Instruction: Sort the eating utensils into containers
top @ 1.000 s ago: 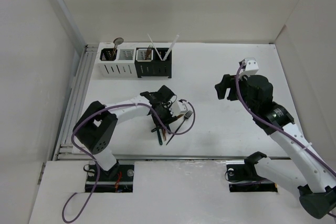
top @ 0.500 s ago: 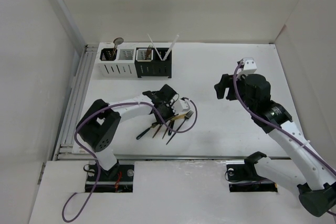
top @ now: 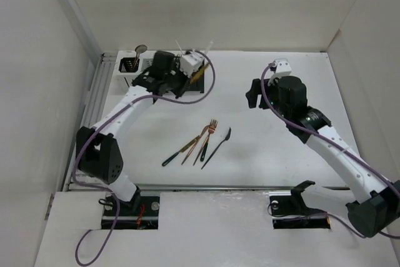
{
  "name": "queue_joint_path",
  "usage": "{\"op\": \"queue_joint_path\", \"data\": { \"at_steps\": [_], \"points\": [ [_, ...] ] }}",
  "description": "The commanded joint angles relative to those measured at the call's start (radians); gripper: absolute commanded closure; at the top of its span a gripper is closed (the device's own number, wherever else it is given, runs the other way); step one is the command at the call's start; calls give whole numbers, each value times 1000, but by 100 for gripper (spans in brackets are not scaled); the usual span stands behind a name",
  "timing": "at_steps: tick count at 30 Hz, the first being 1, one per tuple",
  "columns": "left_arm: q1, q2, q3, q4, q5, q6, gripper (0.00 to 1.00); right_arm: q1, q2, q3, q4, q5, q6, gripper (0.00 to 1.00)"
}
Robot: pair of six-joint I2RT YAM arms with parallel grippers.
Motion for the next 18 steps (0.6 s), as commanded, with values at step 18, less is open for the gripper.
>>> {"op": "queue_joint_path", "data": {
  "at_steps": [18],
  "points": [
    [382,167,47,1019,7,-324,100,-53,427,428,119,-113,-133,21]
  ]
}}
